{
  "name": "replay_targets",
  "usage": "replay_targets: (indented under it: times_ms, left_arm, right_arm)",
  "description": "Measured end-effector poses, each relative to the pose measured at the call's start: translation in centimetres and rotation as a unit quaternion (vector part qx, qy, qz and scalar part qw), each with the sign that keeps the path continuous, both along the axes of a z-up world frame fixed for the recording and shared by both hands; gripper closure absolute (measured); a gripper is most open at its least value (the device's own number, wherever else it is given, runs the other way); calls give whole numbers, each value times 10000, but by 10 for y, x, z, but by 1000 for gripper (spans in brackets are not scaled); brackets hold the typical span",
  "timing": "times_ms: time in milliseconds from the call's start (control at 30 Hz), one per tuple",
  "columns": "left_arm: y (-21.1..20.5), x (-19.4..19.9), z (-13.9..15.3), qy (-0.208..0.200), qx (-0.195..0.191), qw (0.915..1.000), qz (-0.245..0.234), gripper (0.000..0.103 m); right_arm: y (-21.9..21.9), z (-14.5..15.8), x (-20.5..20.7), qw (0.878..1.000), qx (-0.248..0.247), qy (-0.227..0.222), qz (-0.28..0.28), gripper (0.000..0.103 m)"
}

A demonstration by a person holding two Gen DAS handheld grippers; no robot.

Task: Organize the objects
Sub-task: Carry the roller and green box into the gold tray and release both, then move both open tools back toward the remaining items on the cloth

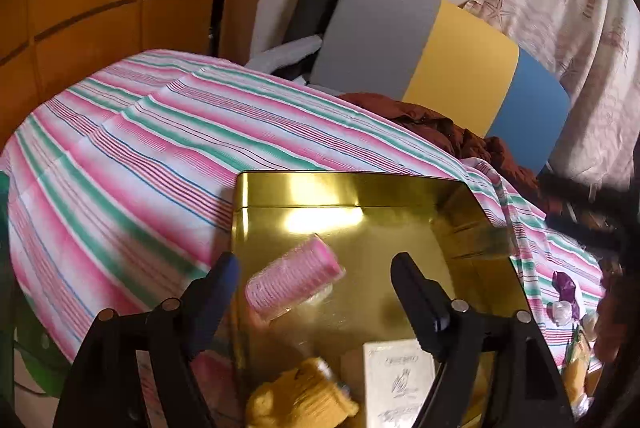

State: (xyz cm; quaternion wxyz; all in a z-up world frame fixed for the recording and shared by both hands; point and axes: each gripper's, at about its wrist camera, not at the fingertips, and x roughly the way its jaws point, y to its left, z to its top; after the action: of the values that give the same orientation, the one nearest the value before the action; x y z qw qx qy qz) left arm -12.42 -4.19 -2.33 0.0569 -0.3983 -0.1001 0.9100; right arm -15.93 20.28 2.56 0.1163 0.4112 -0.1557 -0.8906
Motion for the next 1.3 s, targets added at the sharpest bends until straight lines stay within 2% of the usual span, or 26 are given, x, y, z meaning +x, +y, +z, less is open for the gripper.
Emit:
replay_targets:
  times_ms: [167, 400, 700, 967, 1300]
  left_arm:
    - [2, 20, 6, 140, -136, 9998, 5, 24]
    - [16, 34, 17, 294, -295, 9991, -77, 23]
    - [33, 53, 27, 459, -519, 9973, -256, 23]
    - [53, 69, 30, 545, -691, 9944, -583, 23]
    - [67, 74, 27, 488, -580, 9935, -854, 23]
  right_arm:
    - [-2, -3, 16, 9998, 160, -52, 83, 0]
    - [-3, -23, 51, 9966, 792, -145, 189, 0]
    - [-5, -21, 92, 9892, 1435, 256, 129, 0]
    - [8, -14, 115, 9870, 1542, 421, -169, 0]
    - [31, -19, 142, 9845, 1650, 318, -505, 0]
